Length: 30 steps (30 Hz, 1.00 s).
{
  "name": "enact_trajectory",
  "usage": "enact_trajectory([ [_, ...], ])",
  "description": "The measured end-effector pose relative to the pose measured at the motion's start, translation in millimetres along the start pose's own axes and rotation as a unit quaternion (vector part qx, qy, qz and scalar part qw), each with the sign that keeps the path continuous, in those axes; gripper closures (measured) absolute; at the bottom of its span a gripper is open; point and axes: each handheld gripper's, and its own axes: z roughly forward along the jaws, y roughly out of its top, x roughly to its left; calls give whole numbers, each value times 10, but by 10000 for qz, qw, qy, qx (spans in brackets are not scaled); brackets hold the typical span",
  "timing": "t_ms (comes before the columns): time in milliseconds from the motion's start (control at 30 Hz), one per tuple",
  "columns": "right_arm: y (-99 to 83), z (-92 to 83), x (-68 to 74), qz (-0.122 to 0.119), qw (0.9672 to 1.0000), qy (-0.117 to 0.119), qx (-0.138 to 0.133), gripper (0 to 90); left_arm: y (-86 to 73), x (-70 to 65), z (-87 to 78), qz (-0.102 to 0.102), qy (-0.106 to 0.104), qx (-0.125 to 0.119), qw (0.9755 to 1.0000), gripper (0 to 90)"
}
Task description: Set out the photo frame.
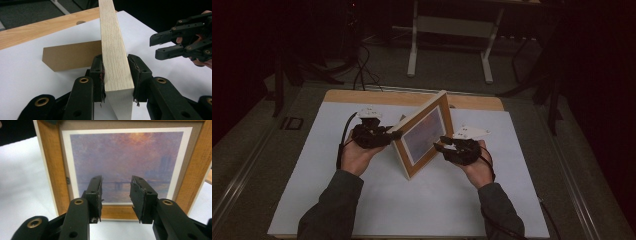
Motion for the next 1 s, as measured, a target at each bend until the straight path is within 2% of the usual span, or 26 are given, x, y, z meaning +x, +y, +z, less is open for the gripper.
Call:
enact_trajectory([
  [367,-6,28,-11,17,10000,-36,51,605,-37,214,-141,12,-374,29,9993,704],
  [633,-5,41,-15,34,10000,-54,31,605,-43,282,-150,-8,-629,27,9980,710],
  [867,3,26,-30,49,9999,-98,-4,603,-32,316,-125,-2,-1052,48,9944,721],
  [1000,12,7,-51,36,9999,-135,-19,597,-47,294,-125,-15,-932,-12,9956,717],
])
